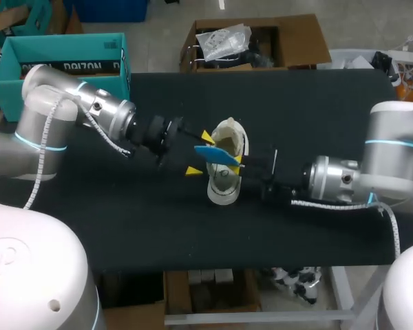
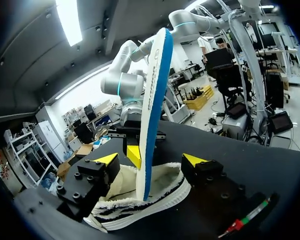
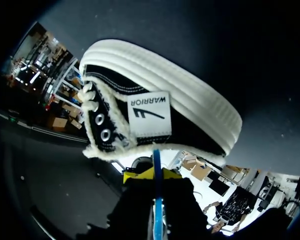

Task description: Open the shoe tongue, take the insole out of the shoe, put the insole back into the shoe, and pack the shoe into the shoebox

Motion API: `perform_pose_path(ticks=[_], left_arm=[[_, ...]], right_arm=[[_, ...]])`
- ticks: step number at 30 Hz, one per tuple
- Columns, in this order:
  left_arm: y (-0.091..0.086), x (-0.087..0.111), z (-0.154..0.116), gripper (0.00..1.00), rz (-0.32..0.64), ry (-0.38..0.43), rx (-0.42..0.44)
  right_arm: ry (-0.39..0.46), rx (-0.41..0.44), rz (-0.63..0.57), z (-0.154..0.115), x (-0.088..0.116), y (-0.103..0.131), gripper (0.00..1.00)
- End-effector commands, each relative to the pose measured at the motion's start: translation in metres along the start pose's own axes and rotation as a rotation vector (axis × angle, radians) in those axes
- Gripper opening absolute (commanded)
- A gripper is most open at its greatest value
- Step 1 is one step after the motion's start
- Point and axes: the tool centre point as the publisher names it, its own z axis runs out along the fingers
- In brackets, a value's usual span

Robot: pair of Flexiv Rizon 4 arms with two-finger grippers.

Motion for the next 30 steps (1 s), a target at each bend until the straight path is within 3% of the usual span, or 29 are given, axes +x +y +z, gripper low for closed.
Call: perform_pose_path(ticks=[1,5,12,30], left_arm=[[0.006,-0.003,0.003,0.71,0.001,0.004,0.019],[0.01,-0.004,0.007,0.66,0.003,0.014,0.014],[0.009,-0.005,0.009,0.46,0.007,0.022,0.015],[0.017,-0.008,0.01,0.41,0.0,0.048,0.005]], right_arm=[[0.004,-0.001,-0.003,0.001,0.0,0.002,0.0],[0.011,-0.015,-0.005,0.001,0.0,0.003,0.0],[0.038,-0.035,-0.013,0.0,-0.003,0.002,0.0],[0.07,-0.033,-0.025,0.0,-0.003,0.007,0.0]])
